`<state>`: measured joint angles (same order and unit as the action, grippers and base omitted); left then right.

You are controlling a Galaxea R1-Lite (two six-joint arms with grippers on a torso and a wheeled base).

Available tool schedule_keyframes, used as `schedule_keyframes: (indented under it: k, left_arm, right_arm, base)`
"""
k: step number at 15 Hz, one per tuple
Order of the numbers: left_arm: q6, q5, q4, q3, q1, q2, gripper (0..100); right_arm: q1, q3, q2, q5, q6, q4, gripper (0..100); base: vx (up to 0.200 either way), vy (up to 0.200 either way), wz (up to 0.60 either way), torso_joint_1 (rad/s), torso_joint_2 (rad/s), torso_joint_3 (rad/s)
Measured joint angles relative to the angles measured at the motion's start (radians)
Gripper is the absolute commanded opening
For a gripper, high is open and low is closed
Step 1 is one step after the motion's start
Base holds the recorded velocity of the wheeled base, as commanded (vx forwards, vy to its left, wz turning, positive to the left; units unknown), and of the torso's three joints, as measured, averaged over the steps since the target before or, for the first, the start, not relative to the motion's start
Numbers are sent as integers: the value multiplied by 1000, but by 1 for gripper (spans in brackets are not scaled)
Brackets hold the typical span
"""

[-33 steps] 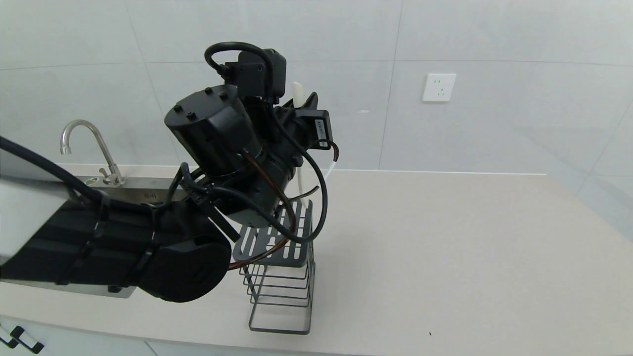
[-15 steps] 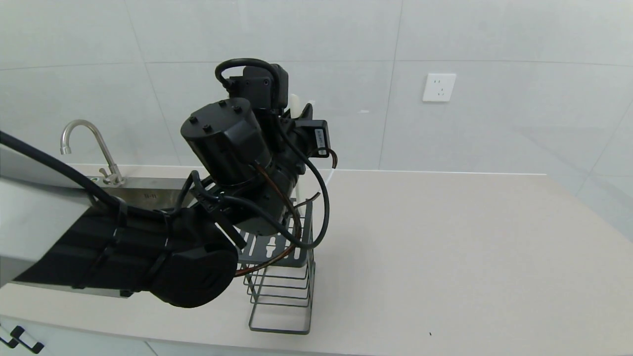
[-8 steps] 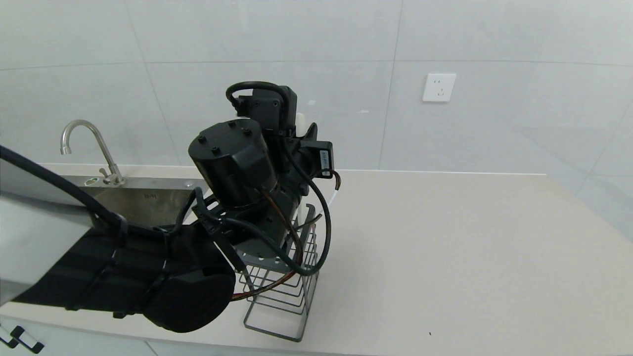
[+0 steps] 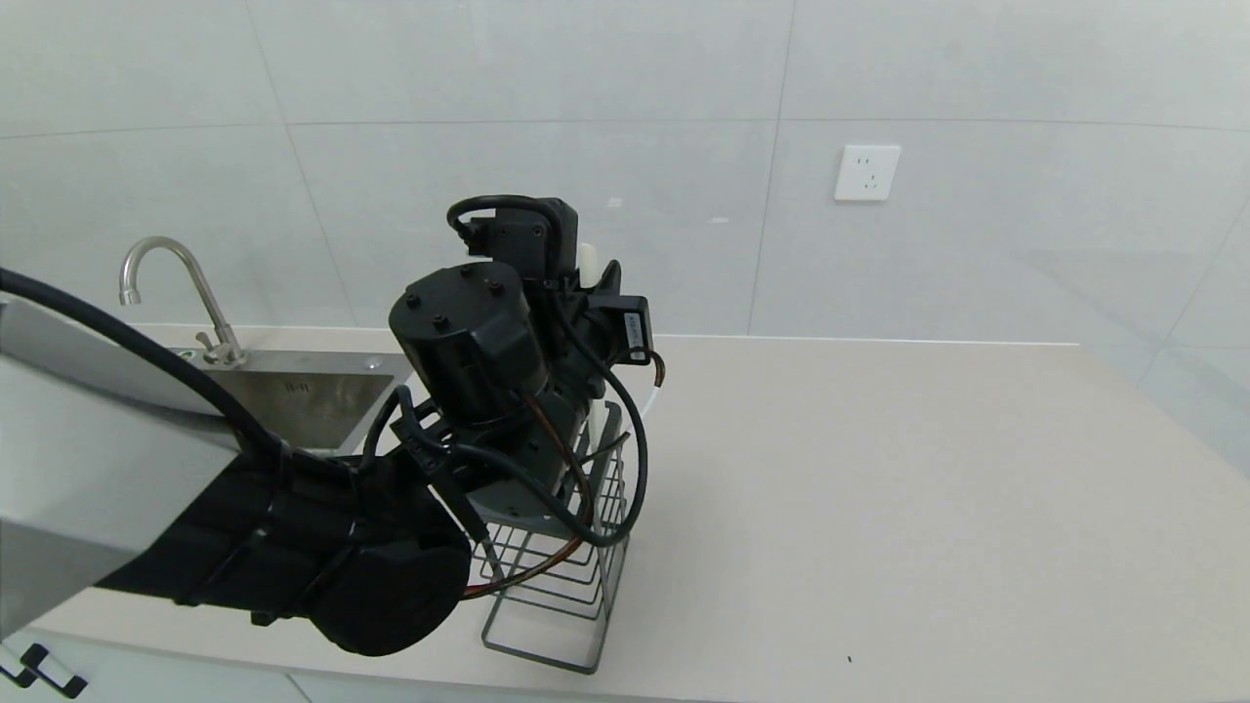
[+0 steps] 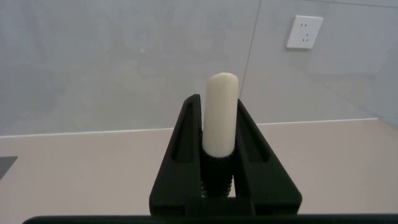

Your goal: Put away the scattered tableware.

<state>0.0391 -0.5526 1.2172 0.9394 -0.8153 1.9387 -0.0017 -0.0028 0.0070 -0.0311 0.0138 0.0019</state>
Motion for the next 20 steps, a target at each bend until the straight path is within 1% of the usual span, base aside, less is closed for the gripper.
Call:
schedule_keyframes:
  k: [4,6,7,9,12,14,15,16,17,19,20]
  left_arm:
    - [-1,34,6,-27,1,21,0]
    - [-12,60,25,-32,2,29,0]
    - [-23,63,49,-36,3,36,100]
    - [-28,64,59,-42,11,47,100]
    - [-24,70,64,-51,33,52,100]
    - [-8,105,84,-56,41,50,100]
    - [21,129,97,-57,44,48,100]
    - [52,172,114,-60,52,42,100]
    - [69,196,122,-62,59,36,100]
    - [136,359,124,-66,77,11,100]
    - [153,409,123,-68,86,-8,100]
  right_arm:
    - [0,0,0,1,0,1,0]
    - [0,0,0,1,0,1,0]
    - [0,0,0,1,0,1,0]
    - [0,0,0,1,0,1,0]
    - [0,0,0,1,0,0,0]
    - [0,0,0,1,0,1,0]
    - [0,0,0,1,0,1,0]
    - [0,0,1,1,0,1,0]
    - [0,0,1,1,0,1,0]
    - [0,0,1,1,0,0,0]
    - [0,0,1,1,0,1,0]
  base:
    - [0,0,0,0,0,0]
    - [0,0,0,0,0,0]
    - [0,0,0,0,0,0]
    - [0,0,0,0,0,0]
    - [0,0,0,0,0,0]
    - [0,0,0,0,0,0]
    - [0,0,0,0,0,0]
    - [0,0,0,0,0,0]
    - [0,0,0,0,0,0]
    - [0,0,0,0,0,0]
    - [0,0,0,0,0,0]
